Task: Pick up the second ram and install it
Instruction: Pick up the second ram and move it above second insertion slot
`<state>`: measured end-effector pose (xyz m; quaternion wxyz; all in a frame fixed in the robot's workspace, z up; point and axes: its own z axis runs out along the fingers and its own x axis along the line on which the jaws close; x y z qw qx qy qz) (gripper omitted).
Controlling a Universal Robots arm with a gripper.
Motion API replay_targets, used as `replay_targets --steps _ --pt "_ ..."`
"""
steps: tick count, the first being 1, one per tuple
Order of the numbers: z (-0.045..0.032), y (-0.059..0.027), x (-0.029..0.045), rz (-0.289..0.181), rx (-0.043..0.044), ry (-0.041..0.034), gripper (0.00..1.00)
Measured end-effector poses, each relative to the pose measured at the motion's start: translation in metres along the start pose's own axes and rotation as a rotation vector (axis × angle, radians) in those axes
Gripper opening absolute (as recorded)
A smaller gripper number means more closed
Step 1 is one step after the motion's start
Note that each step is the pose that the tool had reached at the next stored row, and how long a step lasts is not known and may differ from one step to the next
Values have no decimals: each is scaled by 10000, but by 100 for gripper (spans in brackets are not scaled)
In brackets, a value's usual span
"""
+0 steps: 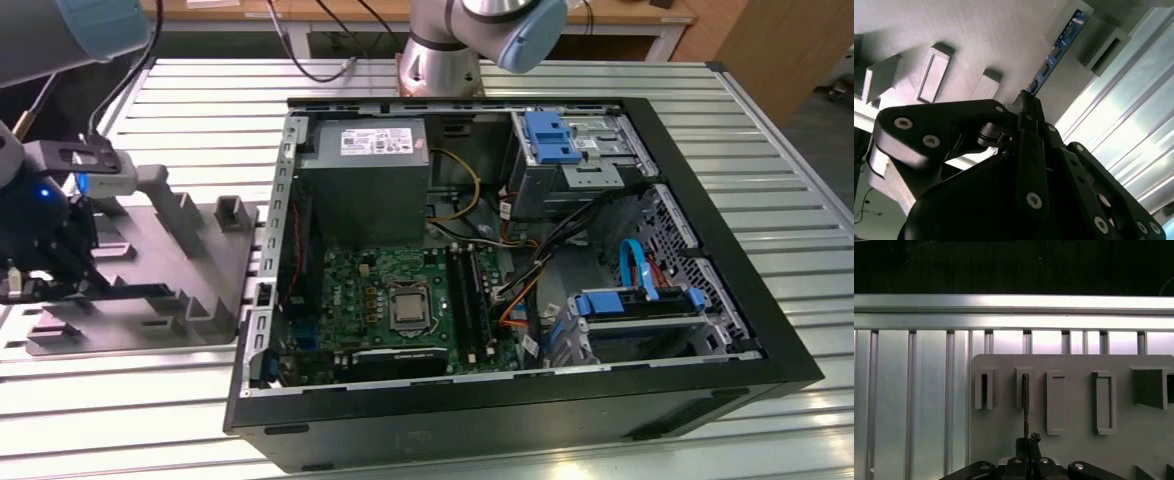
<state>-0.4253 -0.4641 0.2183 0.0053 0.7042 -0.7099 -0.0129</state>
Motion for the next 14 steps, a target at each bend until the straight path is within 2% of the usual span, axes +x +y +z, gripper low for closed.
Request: replay_targets --steps 9,14 --pt "-361 9 -4 0 1 -1 12" --pt "-529 14 -6 -1 1 -1 12"
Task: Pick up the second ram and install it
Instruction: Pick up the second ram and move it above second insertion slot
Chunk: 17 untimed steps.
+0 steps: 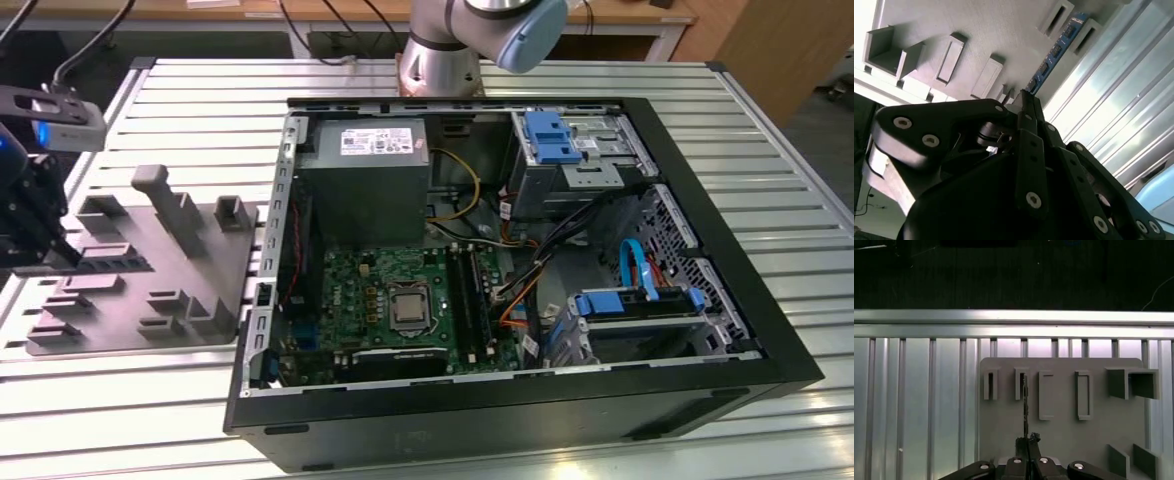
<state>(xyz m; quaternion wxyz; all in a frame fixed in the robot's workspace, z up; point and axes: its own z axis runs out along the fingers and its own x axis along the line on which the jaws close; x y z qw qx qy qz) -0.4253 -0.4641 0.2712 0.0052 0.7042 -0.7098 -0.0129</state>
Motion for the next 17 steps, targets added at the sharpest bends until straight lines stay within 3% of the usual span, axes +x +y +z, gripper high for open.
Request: replay_targets --steps 4,17 --pt "-150 4 -2 0 2 0 12" --pt "-736 19 -8 0 3 0 12"
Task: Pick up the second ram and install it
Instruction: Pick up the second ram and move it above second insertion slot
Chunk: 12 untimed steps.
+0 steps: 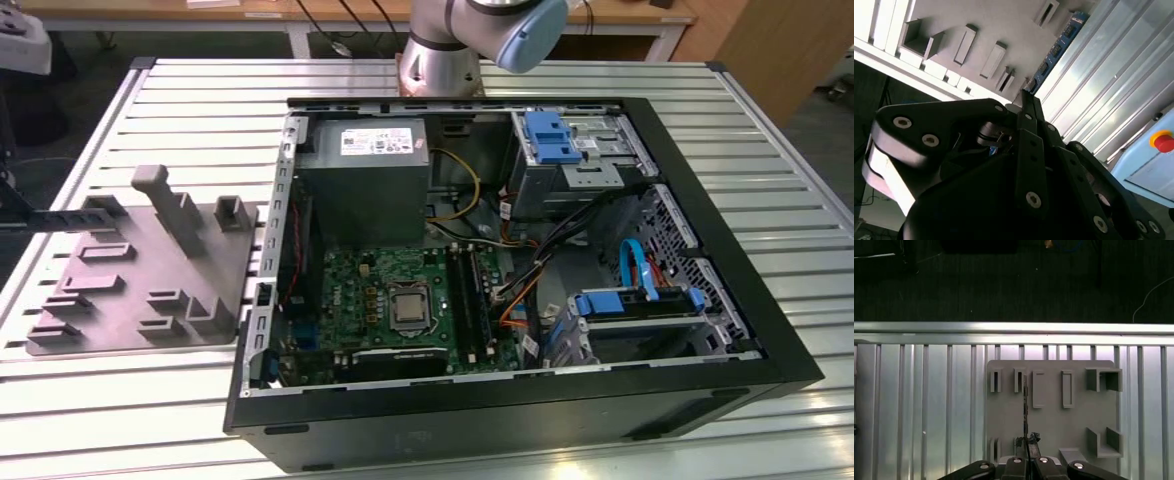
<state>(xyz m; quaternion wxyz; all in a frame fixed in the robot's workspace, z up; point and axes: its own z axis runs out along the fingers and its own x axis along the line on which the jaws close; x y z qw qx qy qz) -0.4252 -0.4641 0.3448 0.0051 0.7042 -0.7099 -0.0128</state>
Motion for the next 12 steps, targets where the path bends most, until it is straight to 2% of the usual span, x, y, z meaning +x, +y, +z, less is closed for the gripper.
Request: replay_targets --steps 7,12 --pt "-306 8 -3 0 -2 1 12" --pt "-437 11 -5 0 -1 0 12"
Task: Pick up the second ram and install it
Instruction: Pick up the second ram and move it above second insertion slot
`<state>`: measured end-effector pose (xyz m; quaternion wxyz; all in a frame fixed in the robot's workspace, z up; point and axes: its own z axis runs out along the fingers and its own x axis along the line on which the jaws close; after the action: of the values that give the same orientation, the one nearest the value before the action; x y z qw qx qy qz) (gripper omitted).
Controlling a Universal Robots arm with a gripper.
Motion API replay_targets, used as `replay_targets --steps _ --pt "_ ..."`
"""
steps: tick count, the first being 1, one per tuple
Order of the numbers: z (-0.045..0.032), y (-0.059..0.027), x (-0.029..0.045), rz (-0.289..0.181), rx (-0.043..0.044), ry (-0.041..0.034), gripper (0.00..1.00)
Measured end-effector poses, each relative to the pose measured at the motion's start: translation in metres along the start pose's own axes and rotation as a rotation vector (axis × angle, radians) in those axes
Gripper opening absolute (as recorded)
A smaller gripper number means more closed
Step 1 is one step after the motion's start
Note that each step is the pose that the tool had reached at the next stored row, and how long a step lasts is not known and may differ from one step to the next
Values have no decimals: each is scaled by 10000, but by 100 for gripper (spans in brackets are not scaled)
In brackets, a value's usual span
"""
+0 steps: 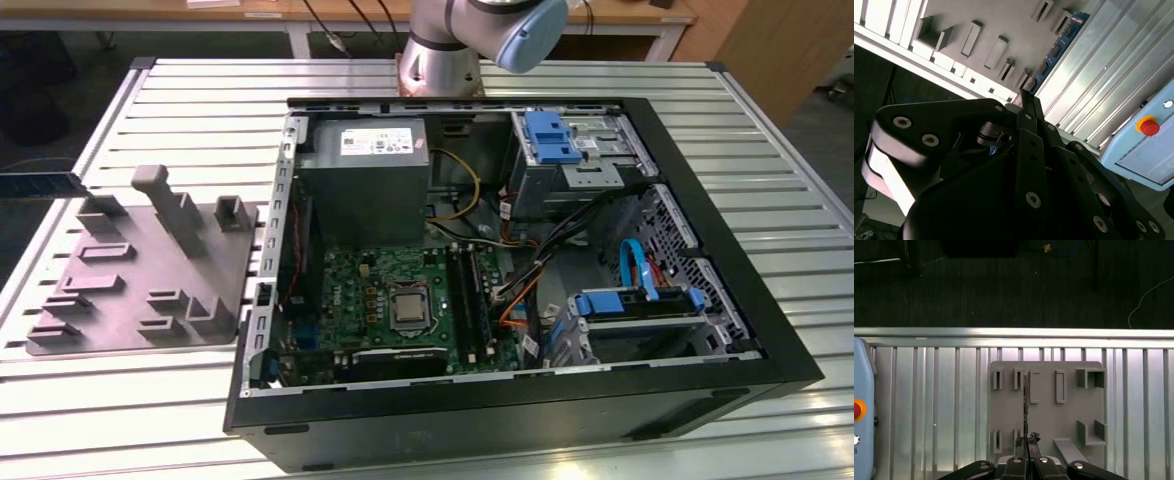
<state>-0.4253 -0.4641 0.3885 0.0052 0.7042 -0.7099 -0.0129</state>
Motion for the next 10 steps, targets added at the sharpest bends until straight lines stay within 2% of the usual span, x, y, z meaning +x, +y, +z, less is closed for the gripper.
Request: replay_targets --steps 2,10 --pt "-24 1 0 0 1 0 12" --pt "-28 -11 0 -2 -2 2 12"
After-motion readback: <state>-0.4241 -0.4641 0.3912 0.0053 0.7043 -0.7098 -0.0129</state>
